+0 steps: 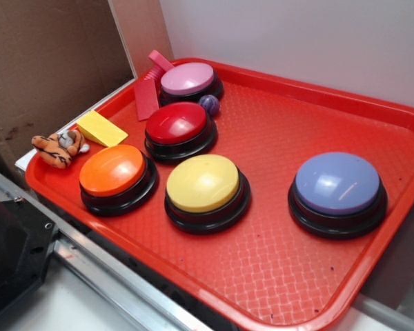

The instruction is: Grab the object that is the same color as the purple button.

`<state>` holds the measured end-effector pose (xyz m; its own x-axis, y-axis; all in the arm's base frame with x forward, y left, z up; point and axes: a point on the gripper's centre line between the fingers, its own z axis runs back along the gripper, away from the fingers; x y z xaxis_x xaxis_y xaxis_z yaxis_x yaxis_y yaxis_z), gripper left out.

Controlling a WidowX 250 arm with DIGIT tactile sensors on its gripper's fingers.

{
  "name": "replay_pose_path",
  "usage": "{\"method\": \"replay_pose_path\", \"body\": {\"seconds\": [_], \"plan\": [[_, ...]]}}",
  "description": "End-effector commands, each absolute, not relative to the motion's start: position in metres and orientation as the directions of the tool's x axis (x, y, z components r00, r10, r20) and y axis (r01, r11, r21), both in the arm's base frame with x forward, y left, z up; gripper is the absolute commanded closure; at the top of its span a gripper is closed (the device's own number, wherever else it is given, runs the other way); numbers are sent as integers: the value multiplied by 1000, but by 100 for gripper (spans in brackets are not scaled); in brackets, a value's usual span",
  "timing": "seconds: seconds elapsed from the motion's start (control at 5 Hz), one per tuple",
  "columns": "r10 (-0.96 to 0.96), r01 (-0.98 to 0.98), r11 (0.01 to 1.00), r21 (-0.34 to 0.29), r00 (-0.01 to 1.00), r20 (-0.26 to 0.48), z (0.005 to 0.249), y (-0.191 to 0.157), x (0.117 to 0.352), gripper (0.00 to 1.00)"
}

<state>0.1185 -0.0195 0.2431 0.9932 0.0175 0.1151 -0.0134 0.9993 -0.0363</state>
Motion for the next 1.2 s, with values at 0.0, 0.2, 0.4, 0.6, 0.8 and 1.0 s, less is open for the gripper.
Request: {"method": "replay_pose_path", "body": {"seconds": [0.0, 0.2, 0.4, 0.6, 0.8, 1.0], "plan": [[17, -13, 999, -36, 993, 115, 243, -20, 118, 0], [38, -22, 996, -87, 981, 189, 231, -24, 134, 0], [141, -123, 988, -92, 964, 225, 211, -24, 156, 0], [263, -226, 961, -160, 926, 270, 195, -15, 182, 0], [414, -376, 908, -184, 873, 259, 173, -5, 216, 0], [485, -452, 874, -179, 831, 272, 154, 4, 250, 0]]}}
